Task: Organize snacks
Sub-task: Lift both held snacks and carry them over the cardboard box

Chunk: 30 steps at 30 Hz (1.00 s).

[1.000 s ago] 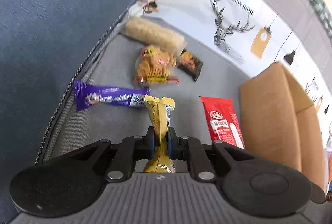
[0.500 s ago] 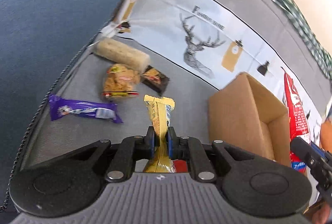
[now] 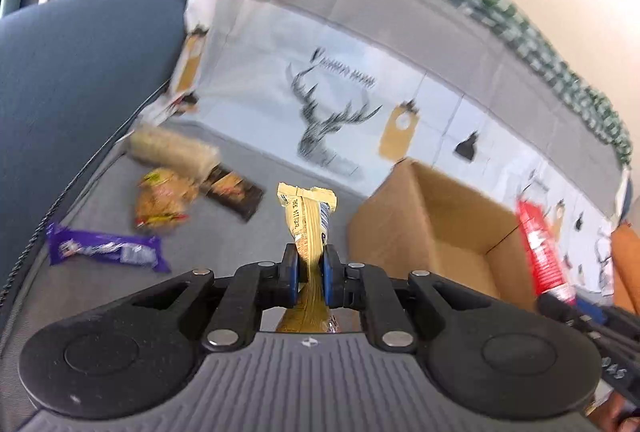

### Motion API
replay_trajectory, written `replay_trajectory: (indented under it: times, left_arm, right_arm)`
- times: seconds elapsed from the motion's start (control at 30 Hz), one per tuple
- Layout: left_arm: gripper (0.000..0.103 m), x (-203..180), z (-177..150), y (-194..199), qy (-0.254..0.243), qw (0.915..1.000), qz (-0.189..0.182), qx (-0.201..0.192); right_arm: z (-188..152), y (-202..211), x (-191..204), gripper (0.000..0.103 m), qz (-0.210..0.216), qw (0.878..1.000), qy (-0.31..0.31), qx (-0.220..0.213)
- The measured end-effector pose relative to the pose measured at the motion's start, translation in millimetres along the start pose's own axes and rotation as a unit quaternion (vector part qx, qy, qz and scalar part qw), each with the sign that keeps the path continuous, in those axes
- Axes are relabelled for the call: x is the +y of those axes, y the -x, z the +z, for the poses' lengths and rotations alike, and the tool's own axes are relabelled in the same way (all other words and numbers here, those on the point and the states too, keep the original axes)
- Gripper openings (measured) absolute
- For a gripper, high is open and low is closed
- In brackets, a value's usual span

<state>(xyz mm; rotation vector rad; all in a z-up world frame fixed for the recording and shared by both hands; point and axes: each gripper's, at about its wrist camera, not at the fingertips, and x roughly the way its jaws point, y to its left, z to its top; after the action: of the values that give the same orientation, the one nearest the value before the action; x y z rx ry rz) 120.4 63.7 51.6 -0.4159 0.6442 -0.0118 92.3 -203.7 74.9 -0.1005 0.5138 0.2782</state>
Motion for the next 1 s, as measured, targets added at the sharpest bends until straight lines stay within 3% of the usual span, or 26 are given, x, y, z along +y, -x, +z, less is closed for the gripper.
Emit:
replay_trajectory:
  times: [0.2,0.53,1.0]
  left_arm:
    - [0.012,-29.6,-7.2,8.7,-0.007,0.9978,-0.052,-0.040]
    - [0.012,-72.3,-20.8,2.6,-0.029,0.9871,-0.154,-0.036]
    - [0.012,-97.7,-32.9,-17.5,-0.052,0.9804,-0.190,-0.012]
  right_arm:
    - [-5.3,0.5,-18.7,0.037,-0.020,1.000,-0.003,0.007]
    - [-12.9,0.3,-42.4,0.037,-0.046,0.999,-0.013,0.019]
    - [-21.7,-0.9,-59.5,0.038,-0.068,0.997,-0.009,0.028]
